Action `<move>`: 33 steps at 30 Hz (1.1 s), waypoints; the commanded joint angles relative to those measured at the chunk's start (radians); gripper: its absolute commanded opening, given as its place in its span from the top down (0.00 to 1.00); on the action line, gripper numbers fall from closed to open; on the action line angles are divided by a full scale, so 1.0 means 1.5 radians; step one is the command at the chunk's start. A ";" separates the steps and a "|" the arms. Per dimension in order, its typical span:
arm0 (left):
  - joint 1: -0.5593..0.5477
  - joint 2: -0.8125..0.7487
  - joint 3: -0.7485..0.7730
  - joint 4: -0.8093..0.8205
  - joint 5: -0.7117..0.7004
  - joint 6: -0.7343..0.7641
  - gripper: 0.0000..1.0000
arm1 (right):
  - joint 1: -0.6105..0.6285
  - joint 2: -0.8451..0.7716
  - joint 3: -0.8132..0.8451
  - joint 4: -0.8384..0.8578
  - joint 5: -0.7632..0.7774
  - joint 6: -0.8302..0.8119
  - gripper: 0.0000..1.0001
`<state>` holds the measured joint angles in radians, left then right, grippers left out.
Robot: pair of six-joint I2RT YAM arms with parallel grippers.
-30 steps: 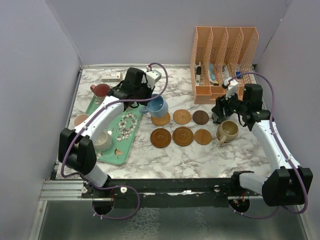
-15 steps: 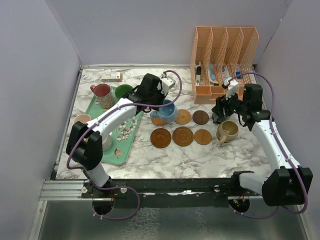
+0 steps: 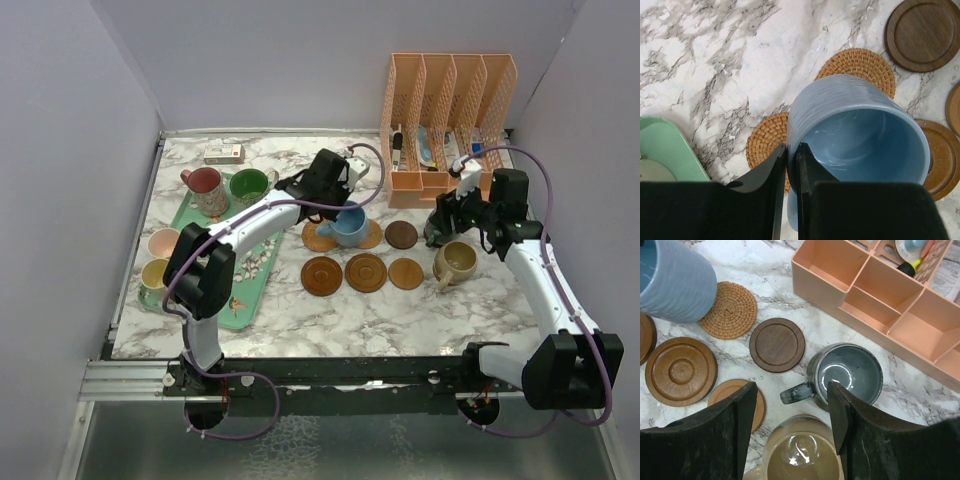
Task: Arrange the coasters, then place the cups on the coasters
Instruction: Place the cup on the coaster.
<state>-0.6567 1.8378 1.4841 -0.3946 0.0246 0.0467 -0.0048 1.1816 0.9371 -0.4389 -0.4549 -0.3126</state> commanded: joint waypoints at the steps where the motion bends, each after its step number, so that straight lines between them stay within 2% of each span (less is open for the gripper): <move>1: -0.007 0.027 0.089 0.012 -0.015 -0.060 1.00 | -0.007 -0.026 -0.010 0.033 0.026 -0.010 0.41; 12: -0.040 0.129 0.211 -0.045 -0.031 -0.068 1.00 | -0.010 -0.037 -0.017 0.036 0.020 -0.017 0.41; 33: -0.046 0.154 0.226 -0.047 -0.051 -0.068 1.00 | -0.010 -0.047 -0.019 0.039 0.021 -0.018 0.41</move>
<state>-0.7212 2.0911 1.7592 -0.5102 -0.0395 -0.0357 -0.0151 1.1217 0.9195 -0.4103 -0.4381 -0.3267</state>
